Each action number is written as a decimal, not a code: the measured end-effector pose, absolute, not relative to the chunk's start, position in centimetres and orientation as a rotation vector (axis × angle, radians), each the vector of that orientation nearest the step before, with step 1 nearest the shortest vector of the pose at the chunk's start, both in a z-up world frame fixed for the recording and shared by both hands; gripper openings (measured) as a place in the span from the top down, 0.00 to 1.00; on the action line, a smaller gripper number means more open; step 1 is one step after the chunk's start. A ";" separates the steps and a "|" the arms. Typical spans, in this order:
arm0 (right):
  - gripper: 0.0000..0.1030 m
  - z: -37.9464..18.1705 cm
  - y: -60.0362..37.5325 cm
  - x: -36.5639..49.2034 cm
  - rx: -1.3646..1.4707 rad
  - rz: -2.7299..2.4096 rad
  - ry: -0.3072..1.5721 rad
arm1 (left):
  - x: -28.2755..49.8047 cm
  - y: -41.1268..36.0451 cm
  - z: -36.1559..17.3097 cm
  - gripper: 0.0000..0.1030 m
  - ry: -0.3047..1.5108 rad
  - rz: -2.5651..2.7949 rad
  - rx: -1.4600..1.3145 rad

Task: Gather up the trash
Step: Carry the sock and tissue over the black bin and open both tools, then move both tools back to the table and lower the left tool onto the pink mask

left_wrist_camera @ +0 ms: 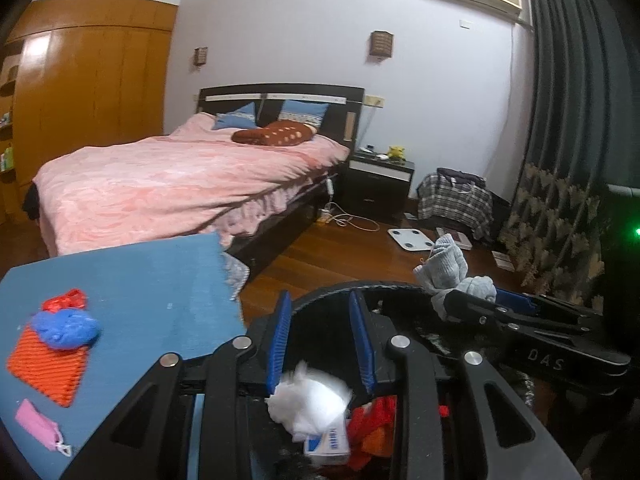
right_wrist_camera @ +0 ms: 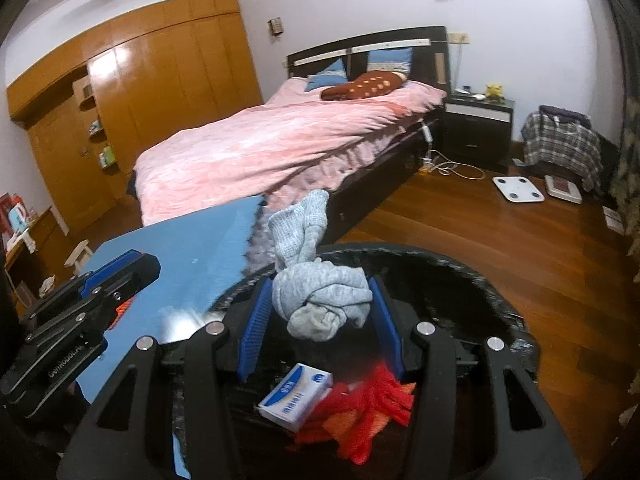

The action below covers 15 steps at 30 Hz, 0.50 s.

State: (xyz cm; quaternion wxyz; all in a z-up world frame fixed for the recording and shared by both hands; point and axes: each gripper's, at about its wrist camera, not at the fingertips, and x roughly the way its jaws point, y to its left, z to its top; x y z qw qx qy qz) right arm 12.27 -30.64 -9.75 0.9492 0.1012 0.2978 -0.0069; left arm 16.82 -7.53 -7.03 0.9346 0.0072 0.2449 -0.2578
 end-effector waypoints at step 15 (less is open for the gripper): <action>0.09 -11.0 -32.8 11.2 0.225 -0.096 0.606 | 16.8 -7.0 -7.9 0.34 0.536 -0.488 0.032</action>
